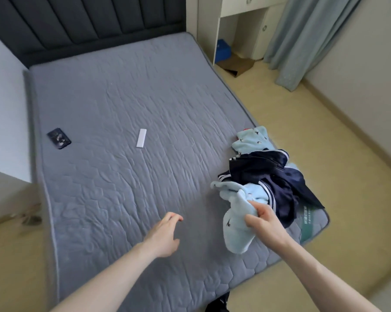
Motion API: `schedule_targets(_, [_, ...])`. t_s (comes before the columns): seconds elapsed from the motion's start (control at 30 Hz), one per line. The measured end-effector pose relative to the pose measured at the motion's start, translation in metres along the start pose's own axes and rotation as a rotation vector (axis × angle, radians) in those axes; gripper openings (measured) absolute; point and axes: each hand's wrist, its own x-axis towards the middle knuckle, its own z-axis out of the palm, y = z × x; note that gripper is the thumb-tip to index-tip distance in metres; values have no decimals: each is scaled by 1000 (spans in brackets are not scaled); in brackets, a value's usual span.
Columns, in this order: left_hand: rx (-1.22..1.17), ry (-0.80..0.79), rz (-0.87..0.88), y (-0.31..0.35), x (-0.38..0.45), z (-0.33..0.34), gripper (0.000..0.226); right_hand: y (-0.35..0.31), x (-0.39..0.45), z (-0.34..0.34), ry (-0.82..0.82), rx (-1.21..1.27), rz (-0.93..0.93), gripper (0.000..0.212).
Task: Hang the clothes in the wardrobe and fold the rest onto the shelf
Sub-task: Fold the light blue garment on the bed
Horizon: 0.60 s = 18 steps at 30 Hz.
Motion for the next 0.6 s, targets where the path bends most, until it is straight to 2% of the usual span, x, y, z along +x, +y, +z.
schedule_targets(0.1, [-60, 15, 69, -18, -30, -6, 69, -54, -43, 27, 35, 57, -122, 9])
schedule_targets(0.13, [-79, 22, 90, -26, -39, -10, 73, -70, -57, 34, 76, 99, -168, 12])
schedule_targets(0.2, [-131, 59, 108, -41, -54, -20, 80, -95, -78, 41, 247, 197, -251, 32])
schedule_targets(0.23, [-154, 90, 108, -49, -59, -26, 84, -105, -84, 43, 344, 235, -271, 31])
schedule_targets(0.3, [-168, 120, 119, -59, -72, -39, 93, -125, -96, 52, 415, 249, -277, 21])
schedule_targets(0.4, [-75, 139, 161, -66, -93, -45, 111, -145, -114, 74, 337, 171, -309, 31])
schedule_targets(0.5, [-60, 130, 120, -71, -111, -33, 124, -162, -133, 89, 287, 228, -351, 31])
schedule_targets(0.57, [-107, 154, 165, -73, -119, -23, 119, -166, -137, 92, 276, 297, -356, 29])
schedule_targets(0.6, [-138, 173, 213, -69, -122, -20, 110, -169, -136, 92, 261, 319, -356, 29])
